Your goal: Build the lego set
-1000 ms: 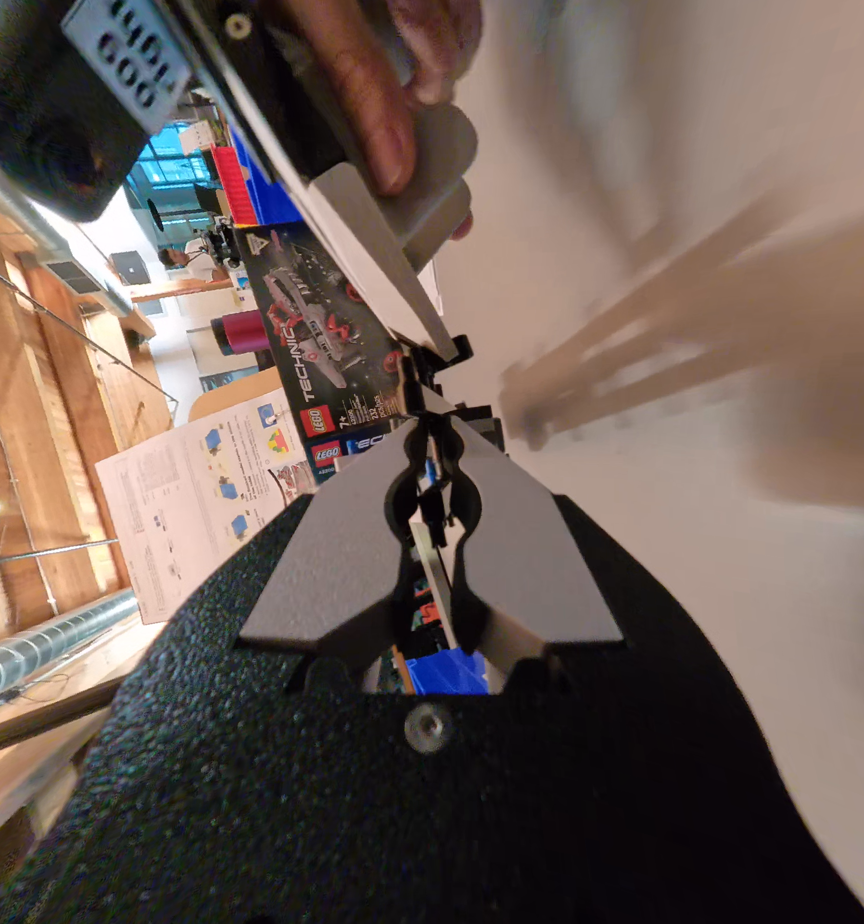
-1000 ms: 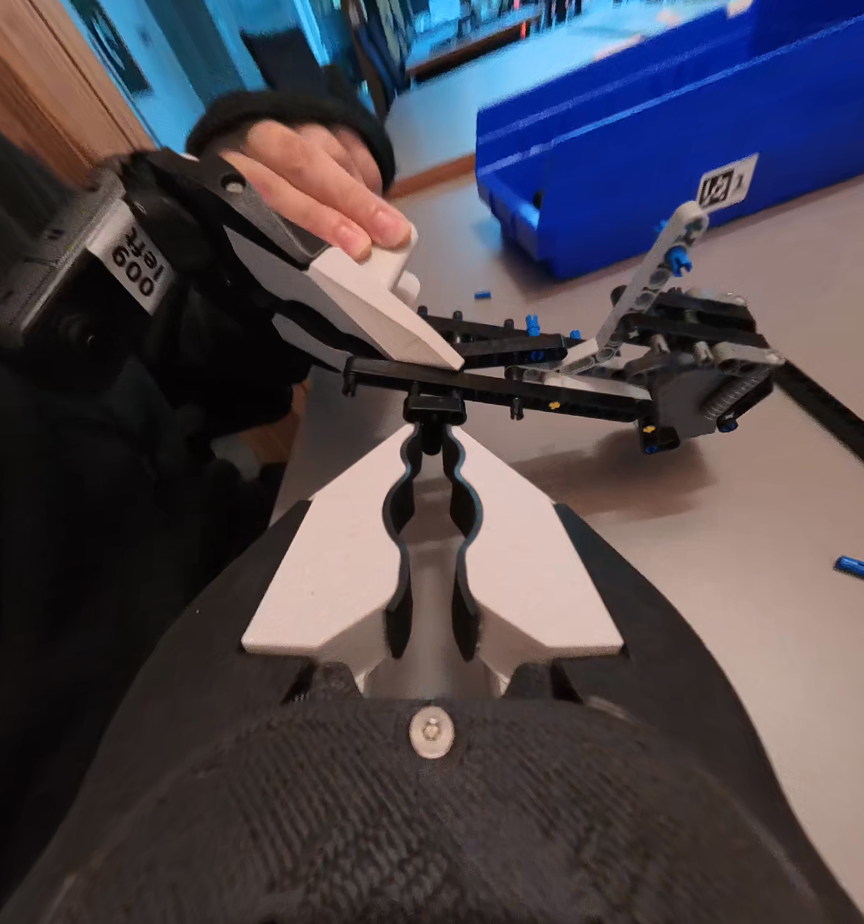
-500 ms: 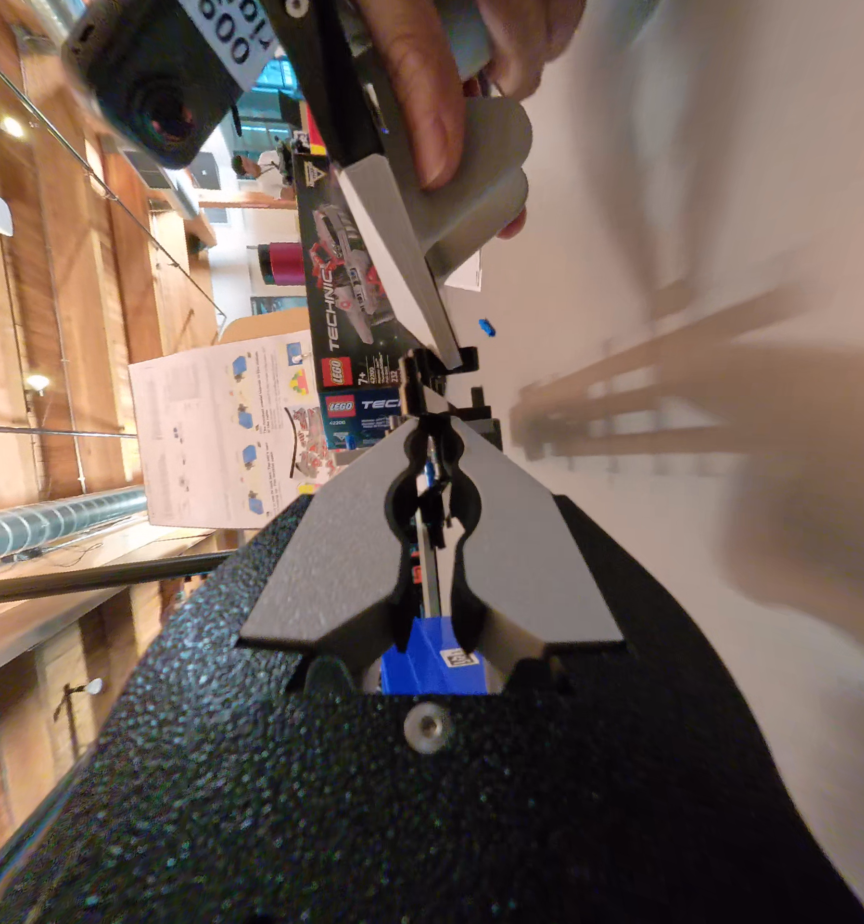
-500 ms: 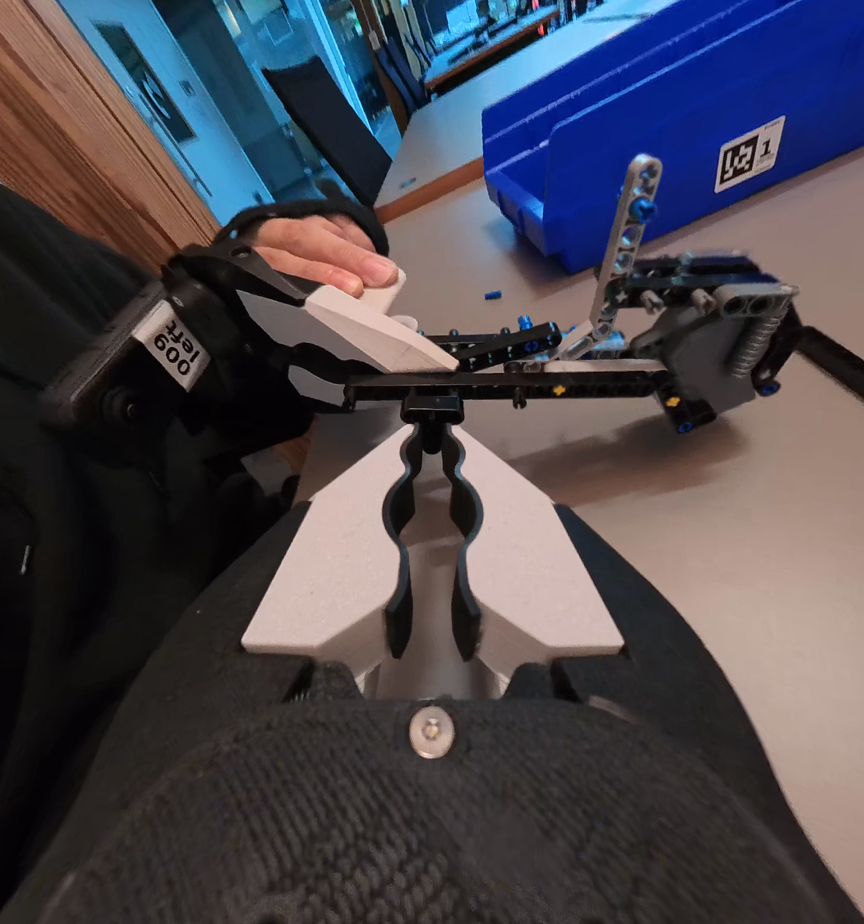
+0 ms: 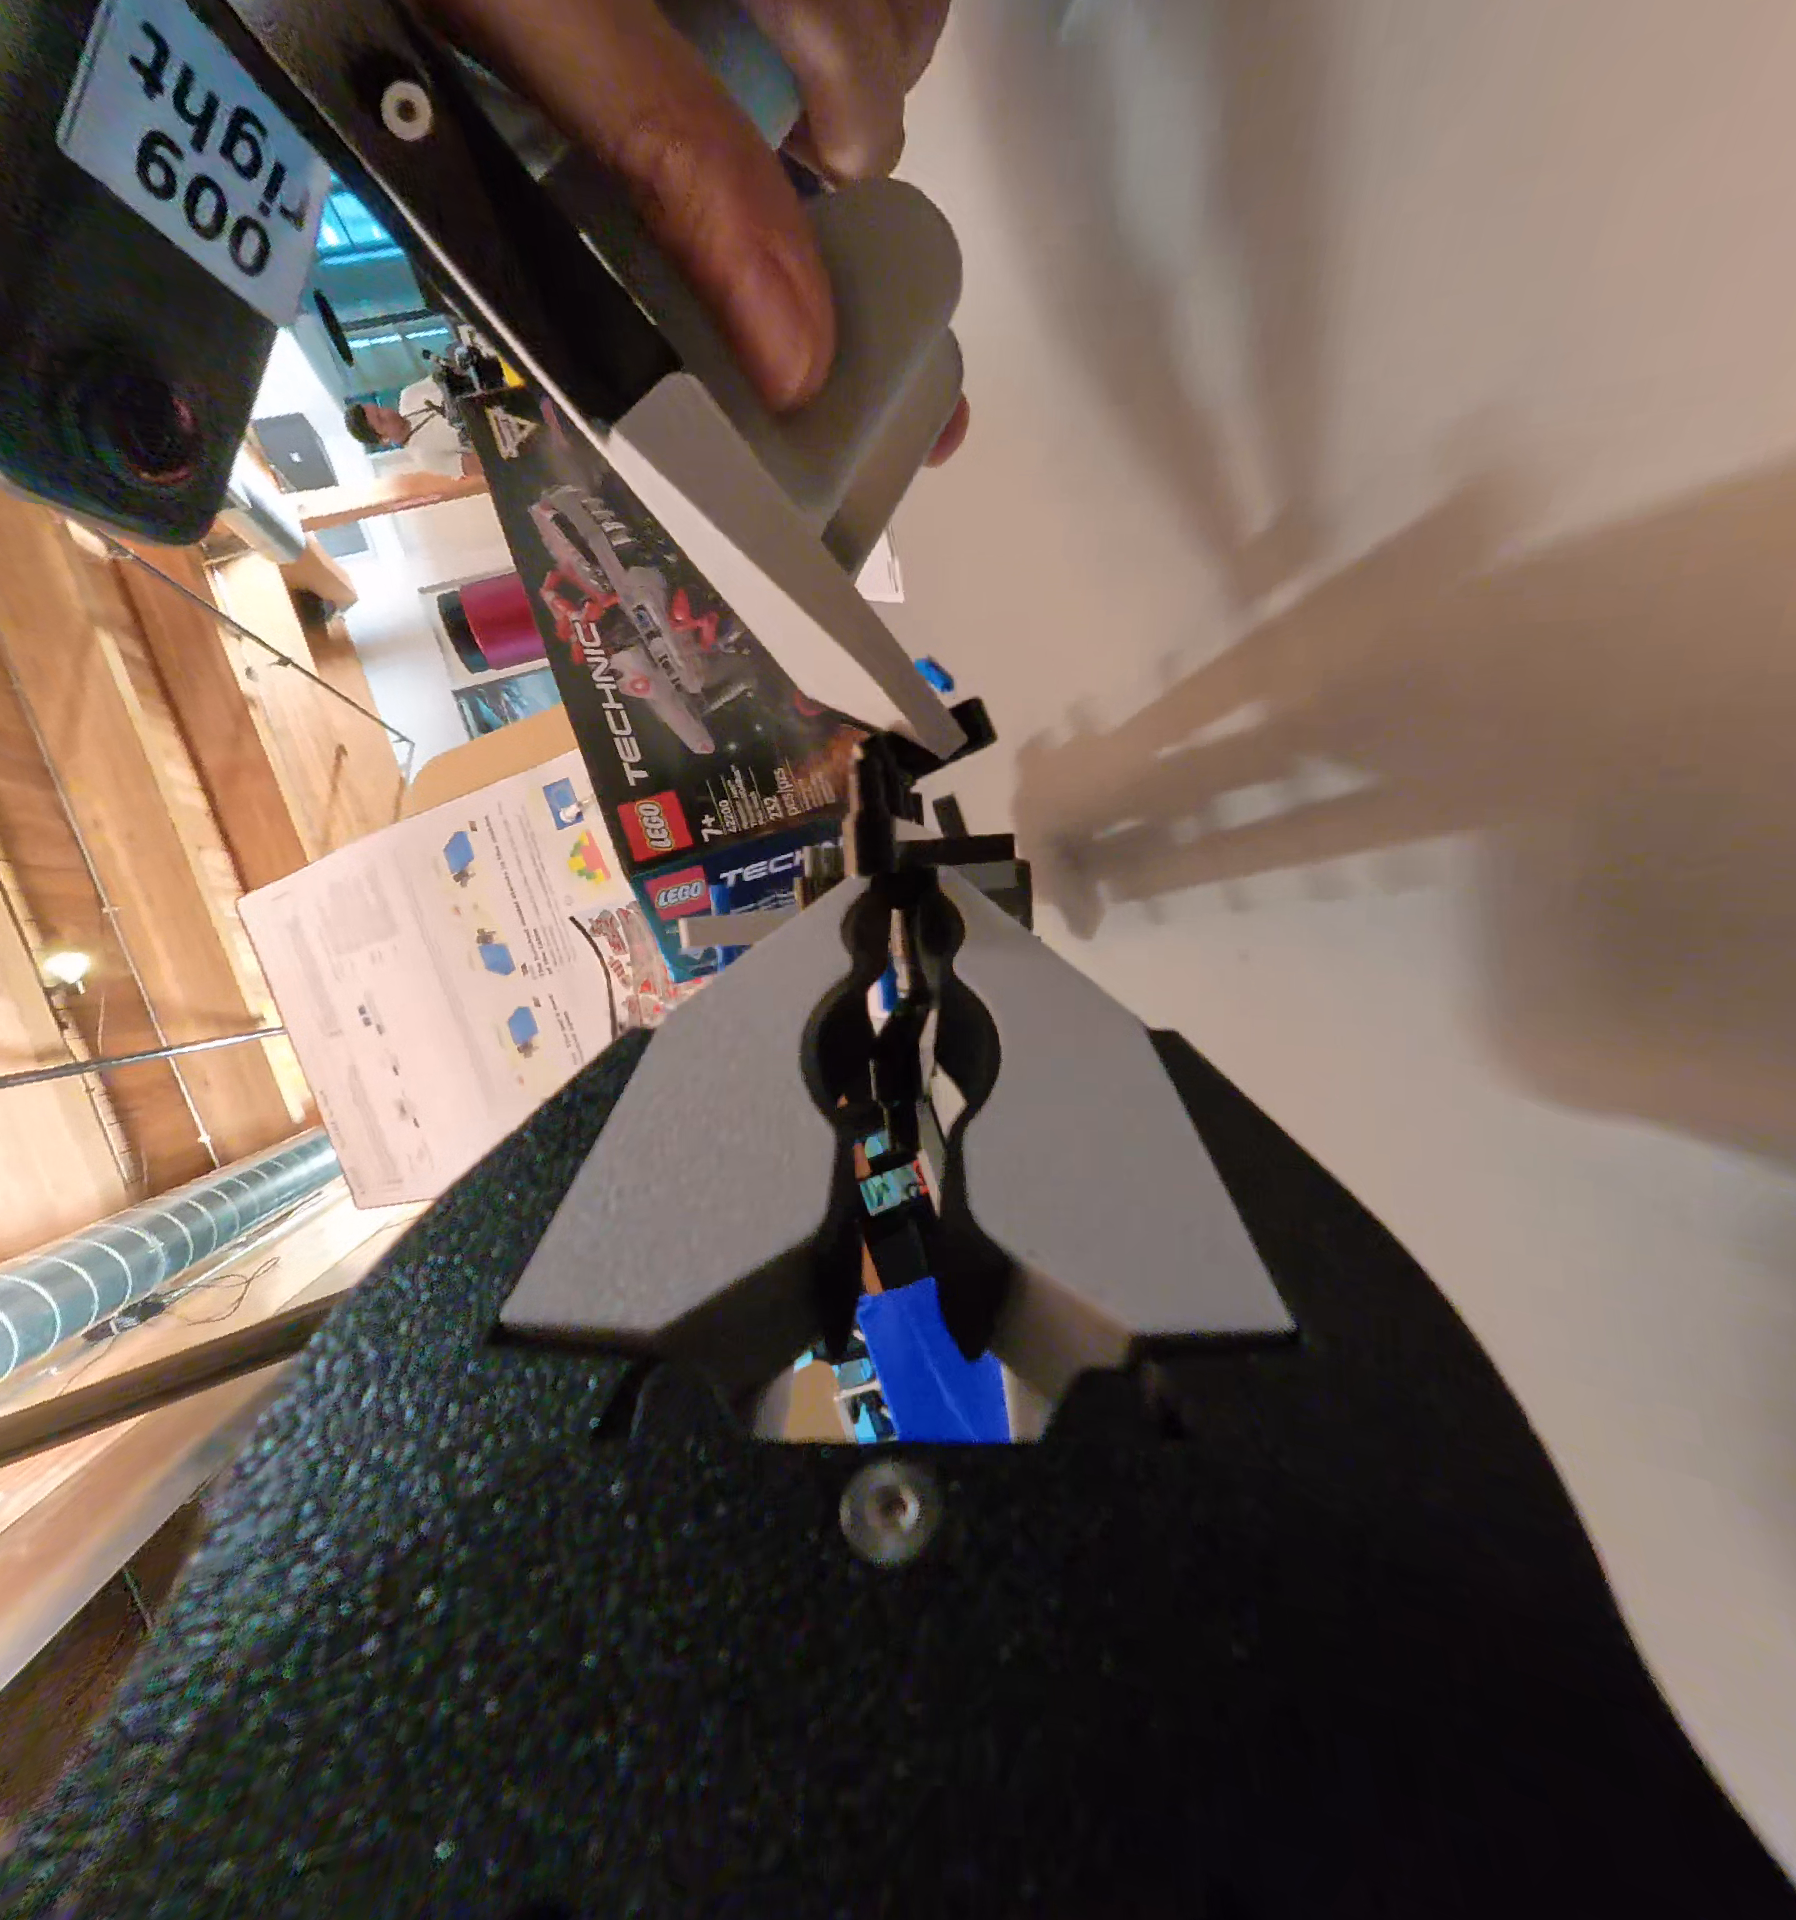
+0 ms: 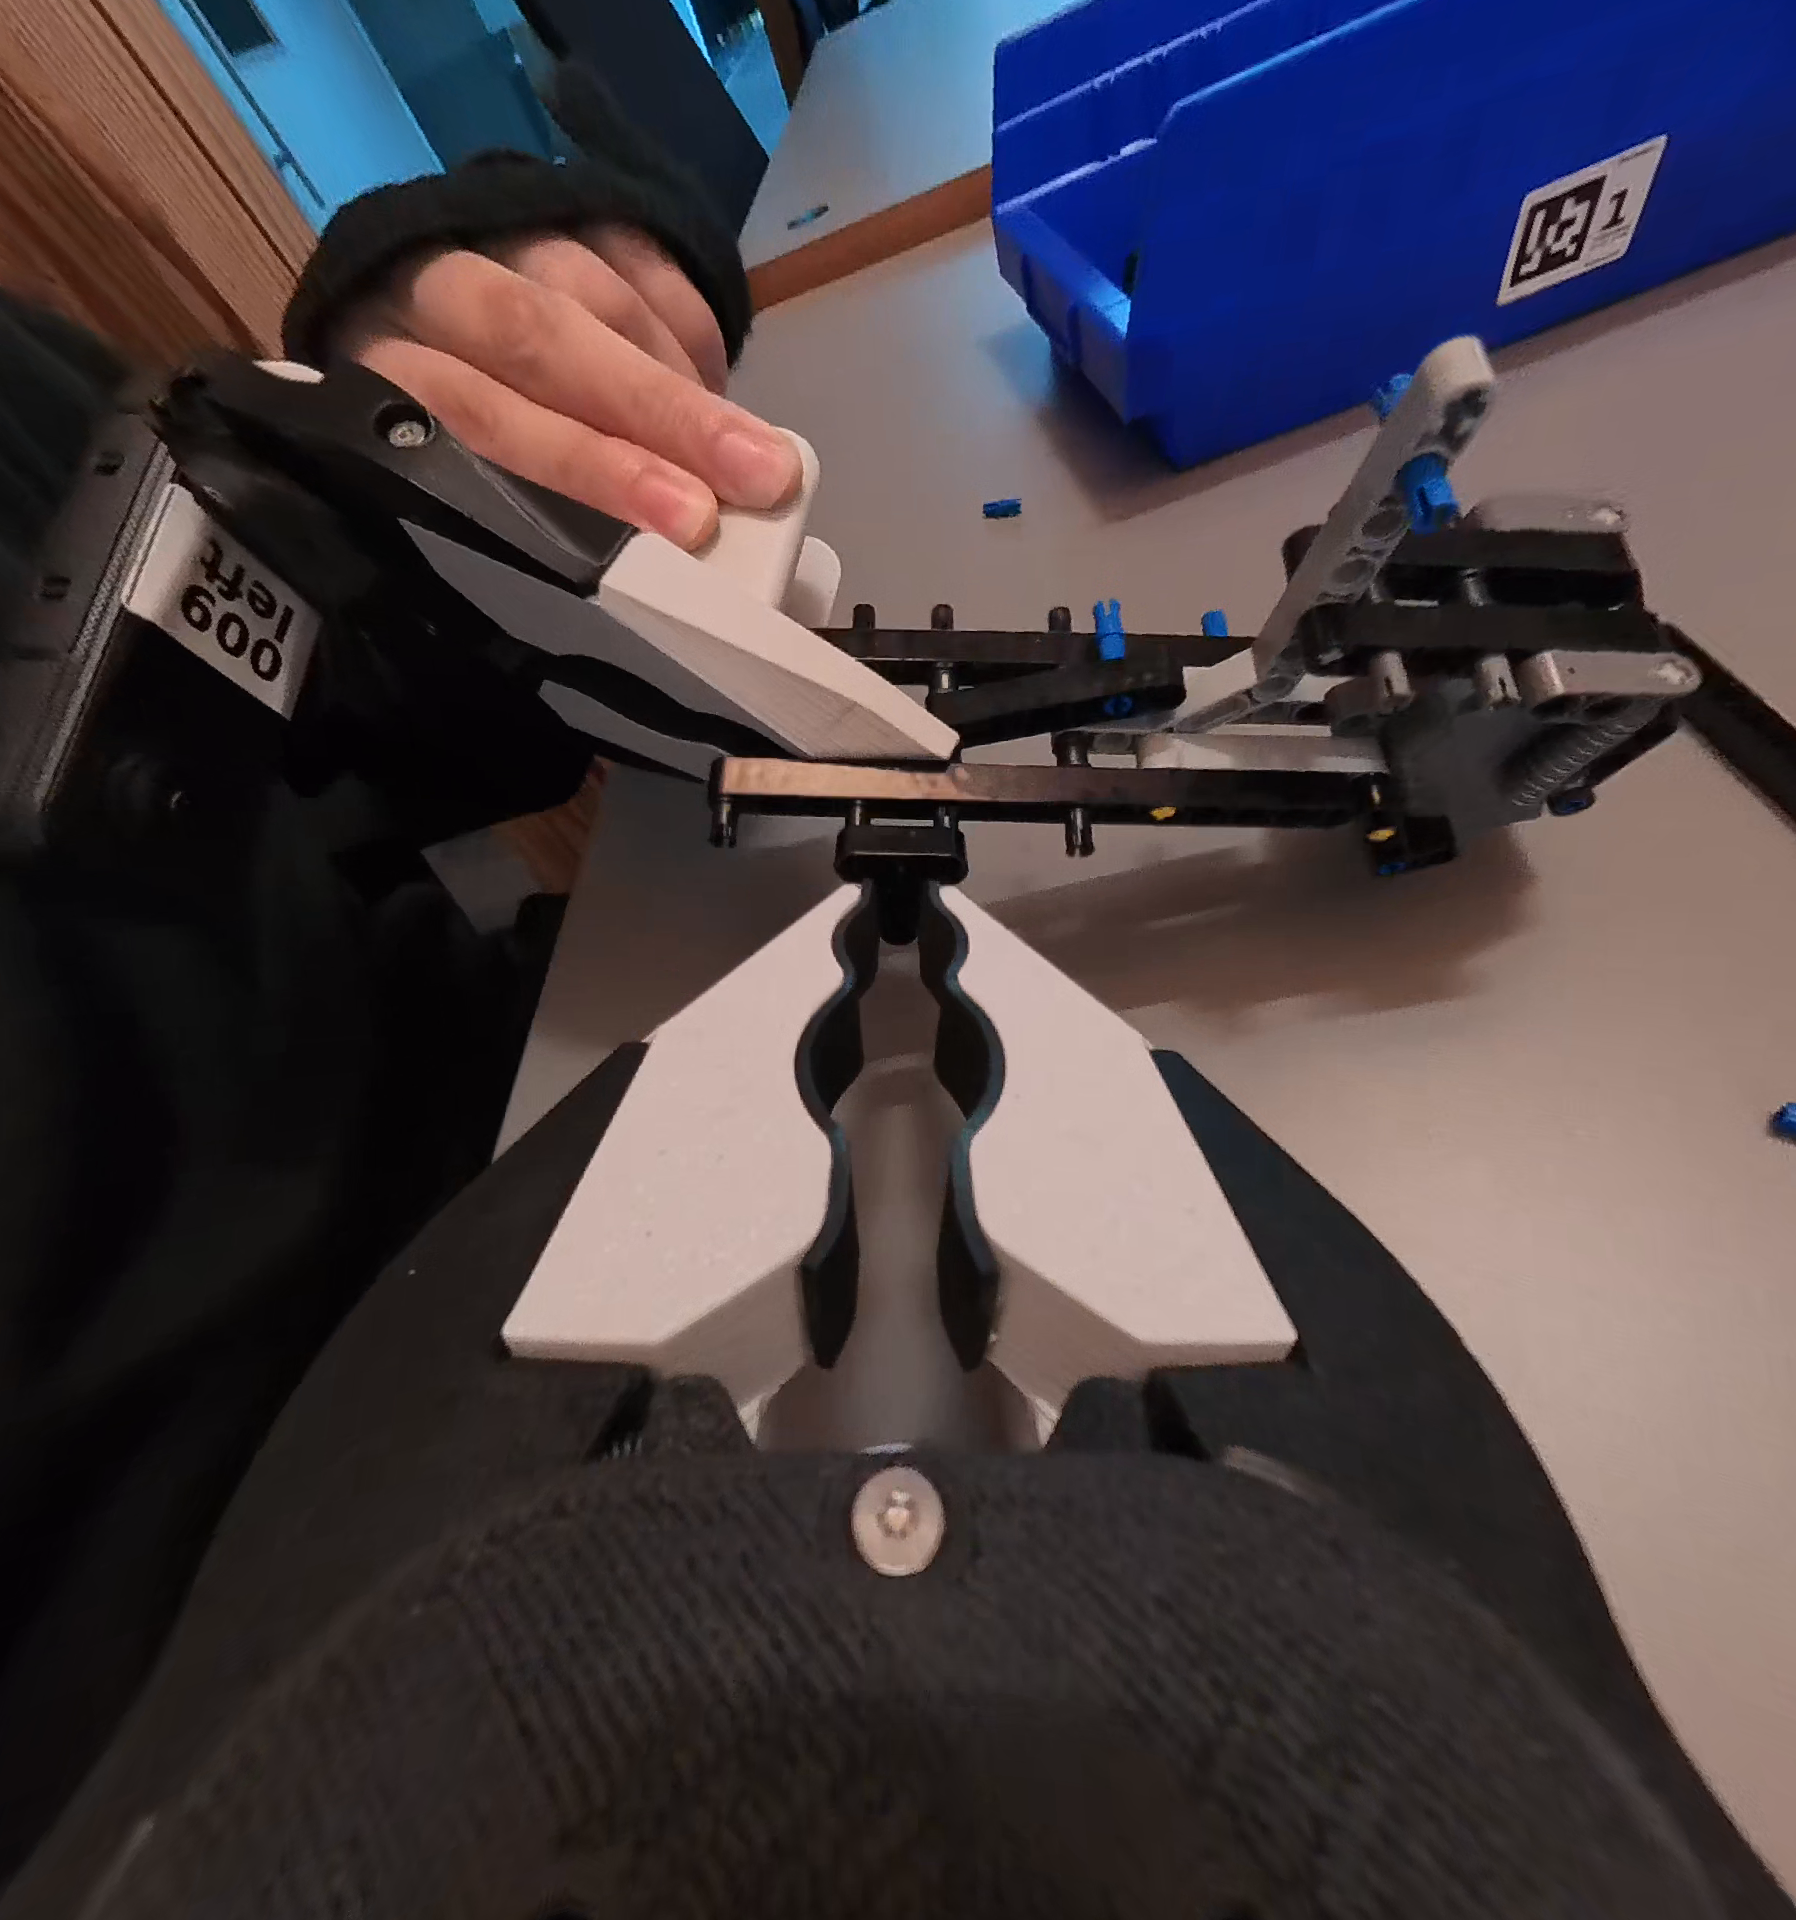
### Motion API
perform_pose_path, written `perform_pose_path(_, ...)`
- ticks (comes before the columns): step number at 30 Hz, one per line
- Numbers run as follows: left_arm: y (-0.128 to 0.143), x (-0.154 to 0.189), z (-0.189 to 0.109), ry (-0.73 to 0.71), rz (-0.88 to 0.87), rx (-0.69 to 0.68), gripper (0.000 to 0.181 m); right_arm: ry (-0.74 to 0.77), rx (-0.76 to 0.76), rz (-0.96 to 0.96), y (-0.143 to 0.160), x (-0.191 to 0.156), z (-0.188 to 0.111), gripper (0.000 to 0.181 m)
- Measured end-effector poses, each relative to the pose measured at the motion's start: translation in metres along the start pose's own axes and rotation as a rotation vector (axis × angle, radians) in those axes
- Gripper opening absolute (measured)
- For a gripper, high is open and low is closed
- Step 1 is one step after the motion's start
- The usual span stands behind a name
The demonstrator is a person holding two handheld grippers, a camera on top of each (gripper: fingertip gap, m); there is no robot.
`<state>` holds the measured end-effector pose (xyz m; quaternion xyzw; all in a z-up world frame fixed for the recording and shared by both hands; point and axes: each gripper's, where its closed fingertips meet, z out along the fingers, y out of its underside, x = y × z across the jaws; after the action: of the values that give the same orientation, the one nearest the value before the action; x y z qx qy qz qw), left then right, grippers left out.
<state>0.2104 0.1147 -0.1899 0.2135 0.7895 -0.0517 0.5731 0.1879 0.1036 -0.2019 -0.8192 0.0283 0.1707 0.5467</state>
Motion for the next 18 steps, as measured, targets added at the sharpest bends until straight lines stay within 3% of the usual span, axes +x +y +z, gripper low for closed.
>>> perform_pose_path(9, 0.0, -0.009, 0.002, -0.053, -0.286, 0.063, 0.002, -0.027, 0.119, 0.05, -0.015, 0.001, -0.004, 0.005)
perform_pose_path(12, 0.001, -0.003, 0.006, -0.046, -0.175, 0.02, 0.002, 0.018, 0.073, 0.035, -0.009, 0.006, -0.001, 0.005)
perform_pose_path(18, 0.0, -0.007, 0.004, -0.064, -0.165, 0.016, 0.002, 0.012, 0.085, 0.008, -0.012, 0.005, -0.002, 0.005)
